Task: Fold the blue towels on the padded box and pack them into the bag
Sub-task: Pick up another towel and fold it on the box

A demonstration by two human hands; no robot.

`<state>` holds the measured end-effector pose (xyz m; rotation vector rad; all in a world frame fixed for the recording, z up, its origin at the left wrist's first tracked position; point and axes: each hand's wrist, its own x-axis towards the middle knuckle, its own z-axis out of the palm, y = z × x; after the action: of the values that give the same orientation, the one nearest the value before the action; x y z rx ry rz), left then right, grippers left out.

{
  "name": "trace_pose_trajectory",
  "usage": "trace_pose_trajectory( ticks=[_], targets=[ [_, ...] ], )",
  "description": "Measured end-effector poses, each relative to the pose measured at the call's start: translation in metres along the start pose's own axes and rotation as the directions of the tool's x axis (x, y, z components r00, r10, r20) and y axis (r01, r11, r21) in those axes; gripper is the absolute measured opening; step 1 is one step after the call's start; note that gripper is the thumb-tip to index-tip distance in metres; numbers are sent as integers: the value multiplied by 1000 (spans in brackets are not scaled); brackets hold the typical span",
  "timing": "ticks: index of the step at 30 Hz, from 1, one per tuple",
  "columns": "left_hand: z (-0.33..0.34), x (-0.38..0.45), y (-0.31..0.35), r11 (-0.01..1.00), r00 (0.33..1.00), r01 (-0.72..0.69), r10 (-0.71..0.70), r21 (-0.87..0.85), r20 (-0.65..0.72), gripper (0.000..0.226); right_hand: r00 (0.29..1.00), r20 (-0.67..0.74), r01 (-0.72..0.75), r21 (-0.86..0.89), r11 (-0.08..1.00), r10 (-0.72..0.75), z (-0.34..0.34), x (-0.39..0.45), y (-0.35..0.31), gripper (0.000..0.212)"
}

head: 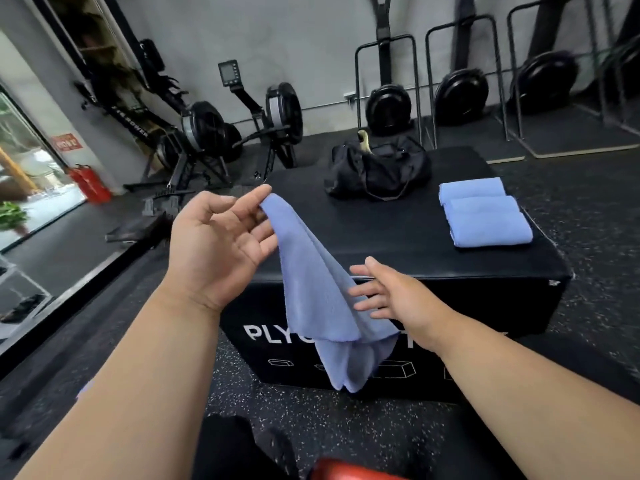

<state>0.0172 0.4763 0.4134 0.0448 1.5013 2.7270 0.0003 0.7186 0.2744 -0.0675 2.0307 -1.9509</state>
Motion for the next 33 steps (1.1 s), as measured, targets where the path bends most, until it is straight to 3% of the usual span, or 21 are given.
trace_pose_trajectory(
  ticks=[7, 11, 15, 19, 22, 25, 28, 30, 32, 33],
  targets=[
    [2, -16, -12, 991, 994, 76, -85, 107, 74, 77, 968, 137, 229, -143, 963, -210, 34, -11, -10, 58],
    [-1, -21, -14, 982, 984, 107, -127, 155, 125, 89, 956, 68, 293, -228, 928, -285, 50, -9, -12, 66],
    [-3, -25, -11, 961, 946, 193, -237, 200, 224, 59, 949, -29, 301, -224, 927, -315, 58, -10, -21, 50],
    [-9, -27, -13, 965, 944, 214, -244, 152, 221, 75, 938, -132, 275, -284, 919, -321, 59, -7, -21, 35],
    [-11, -29, -13, 963, 947, 221, -249, 152, 202, 101, 931, -145, 284, -289, 914, -335, 55, -4, -19, 14],
    [-16, -28, -14, 968, 949, 215, -238, 130, 207, 109, 930, -120, 310, -259, 915, -349, 54, -6, -20, 34],
    [-18, -26, -15, 968, 936, 230, -248, 99, 252, 94, 924, -54, 347, -301, 888, -379, 58, -9, -22, 52],
    [-18, -25, -17, 966, 928, 238, -256, 98, 272, 80, 918, -42, 364, -310, 879, -395, 61, -10, -23, 38],
    [-17, -26, -18, 965, 926, 245, -262, 97, 271, 72, 904, -76, 369, -361, 856, -422, 61, -8, -24, 10],
    [-18, -26, -18, 964, 929, 246, -265, 103, 258, 70, 901, -90, 362, -381, 851, -424, 60, -6, -25, 8]
  ],
)
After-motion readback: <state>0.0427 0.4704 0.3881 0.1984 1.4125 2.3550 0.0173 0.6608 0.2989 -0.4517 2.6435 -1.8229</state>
